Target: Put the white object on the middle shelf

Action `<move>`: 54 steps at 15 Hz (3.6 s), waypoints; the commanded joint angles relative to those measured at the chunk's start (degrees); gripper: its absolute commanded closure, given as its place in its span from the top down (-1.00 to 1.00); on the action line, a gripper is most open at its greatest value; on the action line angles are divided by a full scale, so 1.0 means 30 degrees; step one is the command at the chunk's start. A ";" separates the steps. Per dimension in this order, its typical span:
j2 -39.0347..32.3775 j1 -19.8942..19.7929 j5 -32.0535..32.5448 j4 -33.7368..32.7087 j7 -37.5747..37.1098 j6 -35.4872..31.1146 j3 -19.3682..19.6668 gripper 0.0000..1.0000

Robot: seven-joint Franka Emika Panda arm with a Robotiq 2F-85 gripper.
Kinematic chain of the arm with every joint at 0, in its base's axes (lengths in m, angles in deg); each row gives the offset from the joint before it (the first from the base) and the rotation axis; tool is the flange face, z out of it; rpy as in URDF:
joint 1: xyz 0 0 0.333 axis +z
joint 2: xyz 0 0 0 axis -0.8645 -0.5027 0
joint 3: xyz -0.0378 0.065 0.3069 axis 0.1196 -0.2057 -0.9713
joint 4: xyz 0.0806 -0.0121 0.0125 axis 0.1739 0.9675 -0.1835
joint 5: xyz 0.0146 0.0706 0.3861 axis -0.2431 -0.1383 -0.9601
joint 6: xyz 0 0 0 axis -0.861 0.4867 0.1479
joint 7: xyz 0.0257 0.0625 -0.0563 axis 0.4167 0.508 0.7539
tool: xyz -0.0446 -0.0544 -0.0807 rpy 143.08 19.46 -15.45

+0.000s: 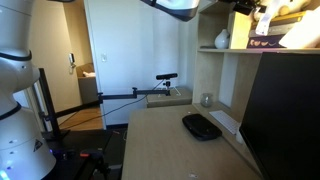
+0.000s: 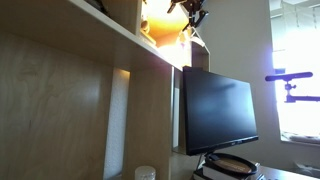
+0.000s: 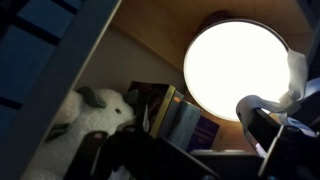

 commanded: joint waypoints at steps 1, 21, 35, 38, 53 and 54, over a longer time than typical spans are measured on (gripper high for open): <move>-0.0473 0.0236 0.0058 -0.0649 0.0295 -0.0258 0.0213 1.00; -0.0782 0.0294 0.0897 -0.0600 0.6272 0.0920 0.0133 1.00; -0.1144 0.0061 -0.2887 -0.0756 1.5853 -0.0527 0.0639 1.00; -0.1230 0.0594 -0.2044 -0.1275 1.6399 0.1698 0.1059 1.00; -0.1839 -0.0526 -0.5213 -0.1123 1.8535 -0.3023 -0.0469 1.00; -0.1897 -0.0710 -0.6211 -0.1008 1.9265 -0.3502 -0.0792 1.00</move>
